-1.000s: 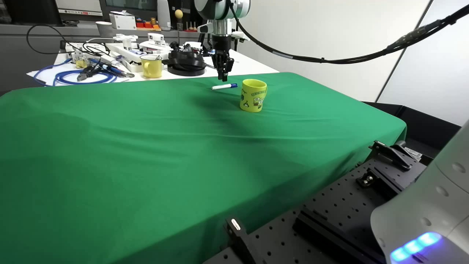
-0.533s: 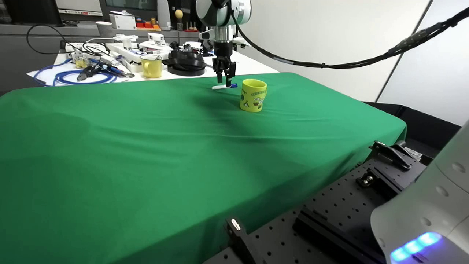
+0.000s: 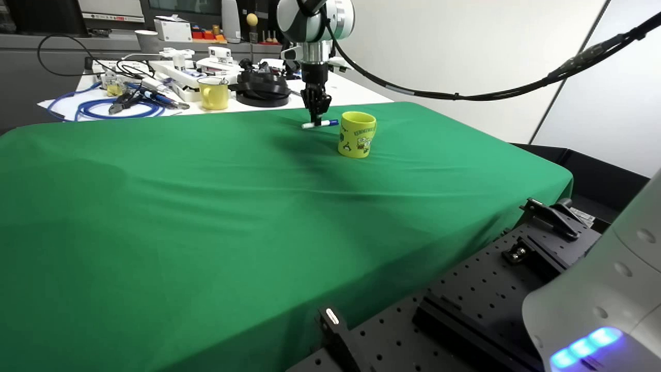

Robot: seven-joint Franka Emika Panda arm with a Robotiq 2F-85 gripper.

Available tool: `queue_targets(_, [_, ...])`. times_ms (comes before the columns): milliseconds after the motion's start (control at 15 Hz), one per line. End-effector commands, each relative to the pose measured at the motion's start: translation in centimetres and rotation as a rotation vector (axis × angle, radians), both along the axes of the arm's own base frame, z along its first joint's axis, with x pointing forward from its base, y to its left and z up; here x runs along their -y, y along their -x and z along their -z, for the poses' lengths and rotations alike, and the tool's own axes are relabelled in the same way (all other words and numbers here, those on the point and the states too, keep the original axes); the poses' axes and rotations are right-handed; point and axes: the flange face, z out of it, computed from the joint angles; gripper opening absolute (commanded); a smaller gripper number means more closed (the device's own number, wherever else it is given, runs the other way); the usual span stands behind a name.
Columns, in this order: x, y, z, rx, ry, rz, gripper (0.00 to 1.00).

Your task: Put the marker in the mug

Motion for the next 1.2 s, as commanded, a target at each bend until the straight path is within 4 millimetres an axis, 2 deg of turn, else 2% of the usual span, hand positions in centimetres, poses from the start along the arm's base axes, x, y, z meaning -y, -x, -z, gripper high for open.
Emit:
queue_targets(0, [0.3,0.4,-1.7,0.012,0.011,0.024,0.04])
queue_targets(200, [0.4,0.1,-2.9,0.021,0.005,0.035,0.04])
queue_targets(333, [0.6,-0.2,-4.6,0.027,-0.006,0.05,0.04])
queue_targets(533, [0.8,-0.4,-8.2,0.014,-0.088,0.071,0.04])
queue_targets(733, [0.7,0.3,-12.6,-0.012,-0.261,0.073,0.04])
queue_targets(933, [1.1,1.6,-16.7,-0.036,-0.43,0.054,0.04])
queue_targets(1133, [2.0,3.5,-19.7,-0.08,-0.606,0.045,0.04])
